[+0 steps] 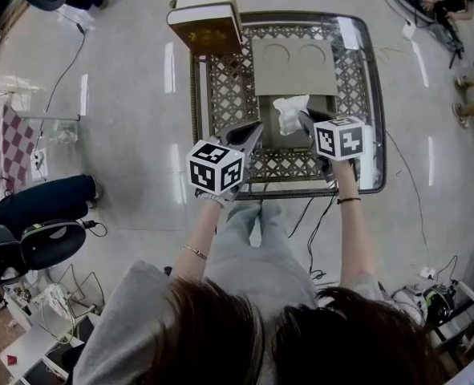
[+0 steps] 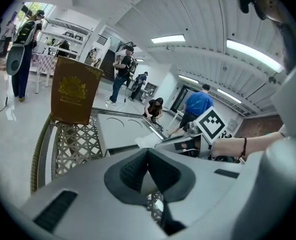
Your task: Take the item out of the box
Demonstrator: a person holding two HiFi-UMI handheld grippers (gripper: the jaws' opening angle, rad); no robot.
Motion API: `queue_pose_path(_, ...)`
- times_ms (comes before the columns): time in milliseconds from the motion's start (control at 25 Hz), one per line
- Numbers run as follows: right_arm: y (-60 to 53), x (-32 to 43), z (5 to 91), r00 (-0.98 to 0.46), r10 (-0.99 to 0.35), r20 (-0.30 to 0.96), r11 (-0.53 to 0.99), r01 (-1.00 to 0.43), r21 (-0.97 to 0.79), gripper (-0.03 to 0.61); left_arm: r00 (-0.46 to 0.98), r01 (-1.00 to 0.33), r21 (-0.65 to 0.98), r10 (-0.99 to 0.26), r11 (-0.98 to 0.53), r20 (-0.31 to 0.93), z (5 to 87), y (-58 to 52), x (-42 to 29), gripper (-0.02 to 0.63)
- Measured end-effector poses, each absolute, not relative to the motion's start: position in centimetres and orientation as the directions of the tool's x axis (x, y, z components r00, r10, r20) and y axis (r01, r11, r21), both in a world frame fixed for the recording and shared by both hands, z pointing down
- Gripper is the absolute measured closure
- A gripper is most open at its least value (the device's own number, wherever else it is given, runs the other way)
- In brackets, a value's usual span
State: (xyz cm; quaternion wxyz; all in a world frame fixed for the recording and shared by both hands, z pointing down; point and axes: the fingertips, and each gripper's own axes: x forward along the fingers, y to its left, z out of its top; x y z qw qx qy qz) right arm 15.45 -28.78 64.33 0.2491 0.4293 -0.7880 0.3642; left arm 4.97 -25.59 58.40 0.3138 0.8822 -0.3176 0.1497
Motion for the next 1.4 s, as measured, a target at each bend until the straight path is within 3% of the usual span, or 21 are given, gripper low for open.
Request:
queue_pose_path(800, -28.5, 17.1, 49.8, -0.503, -0.749, 0.432, 0.369, -0.858, -0.358, 0.512, 0.811, -0.584, 0.362, -0.502, -0.726, 0.301, 48.0, -26.4, 5.7, 0.597)
queue_pose_path(1400, -26.9, 18.3, 41.7, -0.492, -0.833, 0.253, 0.391, -0.847, -0.359, 0.512, 0.821, -0.572, 0.267, -0.536, -0.776, 0.198, 41.4, -27.0, 5.1, 0.597)
